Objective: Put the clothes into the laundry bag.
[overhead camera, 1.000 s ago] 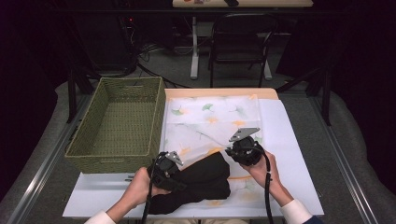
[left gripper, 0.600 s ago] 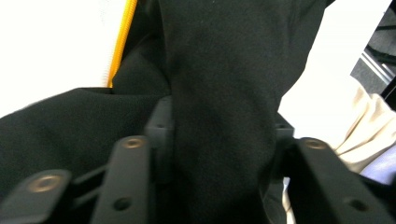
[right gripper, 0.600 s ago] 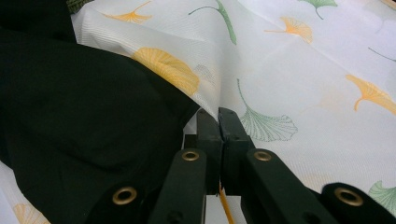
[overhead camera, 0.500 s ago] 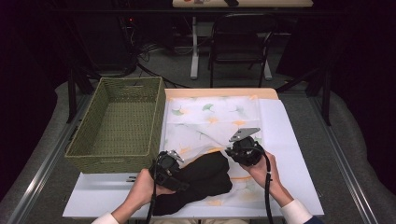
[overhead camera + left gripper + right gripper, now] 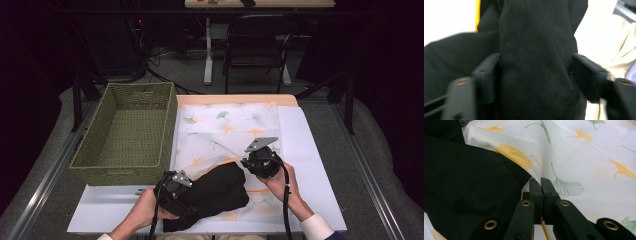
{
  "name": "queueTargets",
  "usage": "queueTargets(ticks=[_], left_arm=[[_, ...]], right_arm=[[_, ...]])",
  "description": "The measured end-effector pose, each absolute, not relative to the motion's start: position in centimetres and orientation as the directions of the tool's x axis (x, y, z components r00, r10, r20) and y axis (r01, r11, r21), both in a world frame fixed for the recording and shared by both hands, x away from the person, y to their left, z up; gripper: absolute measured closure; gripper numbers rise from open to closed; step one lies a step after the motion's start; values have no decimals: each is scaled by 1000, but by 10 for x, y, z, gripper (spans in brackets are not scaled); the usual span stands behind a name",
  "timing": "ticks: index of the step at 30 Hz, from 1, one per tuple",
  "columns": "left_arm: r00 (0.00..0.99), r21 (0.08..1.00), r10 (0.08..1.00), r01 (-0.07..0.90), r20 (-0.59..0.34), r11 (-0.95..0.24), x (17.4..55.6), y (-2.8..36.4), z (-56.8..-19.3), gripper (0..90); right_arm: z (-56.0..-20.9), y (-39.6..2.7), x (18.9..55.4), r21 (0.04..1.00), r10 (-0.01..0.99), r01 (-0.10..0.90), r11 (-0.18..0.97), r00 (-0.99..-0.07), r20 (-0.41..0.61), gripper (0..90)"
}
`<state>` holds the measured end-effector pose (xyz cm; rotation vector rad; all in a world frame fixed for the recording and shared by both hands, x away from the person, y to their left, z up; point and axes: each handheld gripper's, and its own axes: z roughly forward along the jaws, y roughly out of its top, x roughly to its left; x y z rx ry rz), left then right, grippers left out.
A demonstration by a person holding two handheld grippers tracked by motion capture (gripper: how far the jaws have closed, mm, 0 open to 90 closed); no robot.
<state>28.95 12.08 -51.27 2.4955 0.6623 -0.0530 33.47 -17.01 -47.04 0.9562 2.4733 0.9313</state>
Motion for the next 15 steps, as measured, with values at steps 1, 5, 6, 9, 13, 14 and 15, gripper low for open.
queueTargets(ticks=[1,5,6,9,13,14,15], left_arm=[[878,510,448,468,-172,-721,290,121,-513,396],[875,523,450,472,-178,-710,289,121,-512,580],[872,526,457,476,-176,-705,288,121,-512,603],[850,538,497,505,-174,-675,285,121,-508,645],[809,561,563,549,-170,-620,283,118,-498,659],[805,562,569,553,-168,-615,283,117,-495,662],[790,571,588,567,-173,-594,283,116,-492,663]], right_arm=[[-470,-170,335,679,689,473,562,-721,-68,890],[-470,-171,335,681,693,475,557,-718,-66,890],[-470,-171,335,681,694,476,557,-717,-66,890],[-469,-171,334,683,694,475,555,-717,-65,890],[-465,-171,333,695,691,463,550,-720,-68,890],[-463,-170,332,697,691,460,550,-719,-70,890],[-462,-170,331,702,689,455,549,-721,-71,890]])
